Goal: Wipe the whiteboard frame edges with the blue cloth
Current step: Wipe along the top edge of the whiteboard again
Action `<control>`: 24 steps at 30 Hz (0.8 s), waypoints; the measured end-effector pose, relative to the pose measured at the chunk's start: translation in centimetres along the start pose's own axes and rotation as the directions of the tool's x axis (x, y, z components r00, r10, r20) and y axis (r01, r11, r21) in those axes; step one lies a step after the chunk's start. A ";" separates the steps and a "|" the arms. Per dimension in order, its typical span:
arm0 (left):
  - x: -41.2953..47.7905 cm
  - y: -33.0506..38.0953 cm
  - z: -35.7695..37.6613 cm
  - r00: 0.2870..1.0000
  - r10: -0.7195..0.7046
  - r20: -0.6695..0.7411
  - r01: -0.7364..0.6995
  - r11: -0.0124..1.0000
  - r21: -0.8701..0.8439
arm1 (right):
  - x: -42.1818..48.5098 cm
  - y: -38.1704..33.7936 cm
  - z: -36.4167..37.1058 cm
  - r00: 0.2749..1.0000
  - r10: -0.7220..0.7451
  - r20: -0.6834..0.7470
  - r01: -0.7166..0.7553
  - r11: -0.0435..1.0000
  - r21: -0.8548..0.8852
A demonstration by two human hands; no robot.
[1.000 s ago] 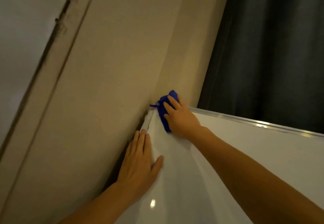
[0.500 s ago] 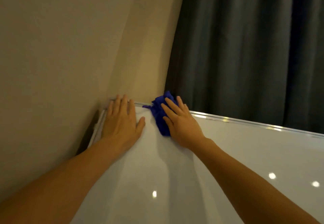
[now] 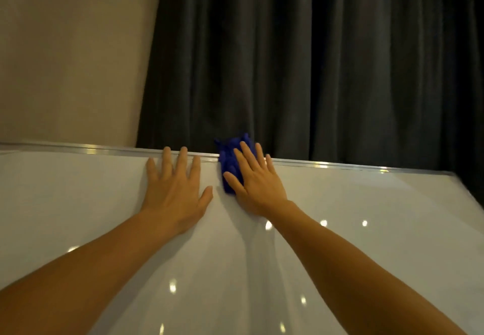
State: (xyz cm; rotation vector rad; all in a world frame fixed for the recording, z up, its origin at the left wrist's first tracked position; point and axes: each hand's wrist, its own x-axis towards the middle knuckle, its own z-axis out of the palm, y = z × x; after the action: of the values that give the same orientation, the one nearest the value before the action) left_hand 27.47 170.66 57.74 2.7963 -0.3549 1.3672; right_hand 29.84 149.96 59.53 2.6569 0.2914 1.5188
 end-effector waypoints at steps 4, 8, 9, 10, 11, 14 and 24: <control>0.8 5.4 1.4 0.995 0.059 0.085 -0.062 0.998 0.027 | -1.3 12.5 -1.6 0.874 0.445 0.197 -0.448 0.894 -0.031; 3.0 14.0 2.7 0.996 0.021 0.092 -0.025 0.999 0.045 | -1.0 16.0 -1.2 0.969 0.148 0.199 -0.173 0.978 0.117; 3.6 16.1 2.9 0.997 0.004 0.082 -0.009 0.998 0.058 | -1.5 16.0 -0.7 0.987 0.000 0.161 -0.021 0.991 0.130; 4.0 18.0 3.2 0.998 -0.014 0.066 0.009 0.997 0.072 | -2.1 16.4 -0.3 0.985 -0.118 0.128 0.101 0.987 0.129; 4.4 19.7 3.4 0.998 -0.037 0.051 0.033 0.996 0.081 | -2.8 17.6 -0.1 0.978 -0.183 0.100 0.172 0.979 0.112; 5.0 23.5 4.0 0.994 -0.087 0.067 0.081 0.994 0.076 | -3.2 25.2 -0.5 0.995 -0.040 0.086 0.032 0.995 0.090; 8.9 33.9 4.5 0.998 -0.001 0.059 -0.005 0.994 0.105 | -5.3 36.0 -1.3 0.996 0.004 0.084 -0.019 0.983 0.184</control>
State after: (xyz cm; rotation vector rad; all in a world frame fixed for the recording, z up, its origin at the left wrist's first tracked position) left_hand 29.23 135.41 58.81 2.9273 -0.2953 1.3441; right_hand 30.83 113.63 61.14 2.8588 0.4322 1.4447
